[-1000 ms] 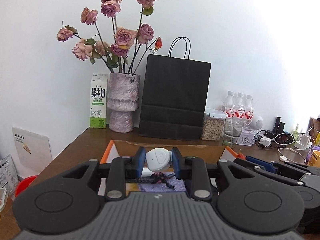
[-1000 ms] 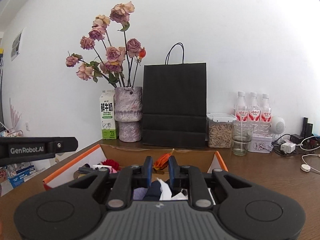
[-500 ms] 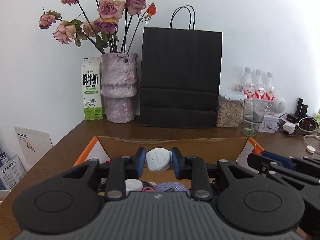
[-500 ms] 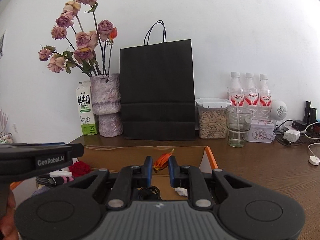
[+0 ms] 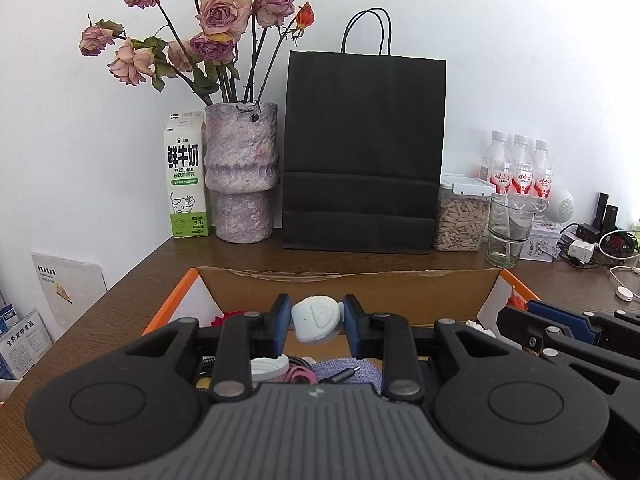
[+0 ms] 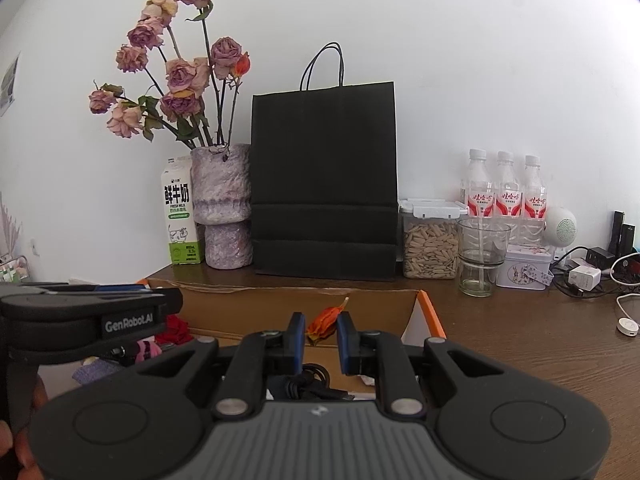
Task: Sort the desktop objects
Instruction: 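Carry the cap and petal into the box and open both tools, then move both tools out of the box back over the table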
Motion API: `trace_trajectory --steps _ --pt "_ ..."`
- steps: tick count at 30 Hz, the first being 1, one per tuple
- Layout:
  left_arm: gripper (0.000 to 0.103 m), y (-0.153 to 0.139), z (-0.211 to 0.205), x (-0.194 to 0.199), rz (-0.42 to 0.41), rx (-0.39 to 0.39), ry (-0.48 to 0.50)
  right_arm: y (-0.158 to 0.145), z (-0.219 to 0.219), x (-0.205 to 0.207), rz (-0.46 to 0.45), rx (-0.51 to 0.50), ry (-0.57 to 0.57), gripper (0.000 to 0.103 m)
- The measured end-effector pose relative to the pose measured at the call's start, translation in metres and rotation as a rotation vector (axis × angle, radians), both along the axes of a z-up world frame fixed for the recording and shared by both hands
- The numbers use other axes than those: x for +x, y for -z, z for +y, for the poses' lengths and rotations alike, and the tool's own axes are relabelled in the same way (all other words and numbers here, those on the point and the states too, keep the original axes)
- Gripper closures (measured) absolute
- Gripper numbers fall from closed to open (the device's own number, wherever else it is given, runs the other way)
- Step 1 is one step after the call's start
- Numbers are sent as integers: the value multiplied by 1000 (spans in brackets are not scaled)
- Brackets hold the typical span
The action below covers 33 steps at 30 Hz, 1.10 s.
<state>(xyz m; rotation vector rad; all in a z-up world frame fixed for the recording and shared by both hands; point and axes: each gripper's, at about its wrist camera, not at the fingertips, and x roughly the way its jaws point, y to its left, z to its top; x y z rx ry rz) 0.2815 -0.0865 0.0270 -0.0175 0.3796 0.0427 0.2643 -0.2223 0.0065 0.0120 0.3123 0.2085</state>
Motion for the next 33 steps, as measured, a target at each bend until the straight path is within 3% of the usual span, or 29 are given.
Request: trace_trajectory --steps 4,5,7,8,9,10,11,12,17,33 --pt "72 1 1 0 -2 1 -6 1 -1 -1 1 6 6 86" --pt "66 1 2 -1 -3 -2 -6 1 -2 -2 2 12 9 86" --pt "37 0 4 -4 -15 -6 -11 1 -5 -4 3 24 14 79" --pt "9 -1 5 -6 -28 -8 -19 1 -6 -5 3 32 16 63" --pt "0 -2 7 -9 -53 -14 -32 1 -8 -7 1 39 18 38" --pt "0 -4 9 -15 -88 -22 -47 0 -9 -8 -2 43 23 25" --pt "0 -6 10 -18 -105 -28 -58 0 -10 -10 -13 47 27 4" --pt "0 -8 11 -20 -109 -33 -65 0 -11 -13 -29 48 38 0" --pt "0 -11 17 -26 -121 -67 -68 -5 -10 -21 -60 39 56 0" --pt "0 -9 20 -39 -159 -61 -73 -5 -6 -34 -81 25 49 0"
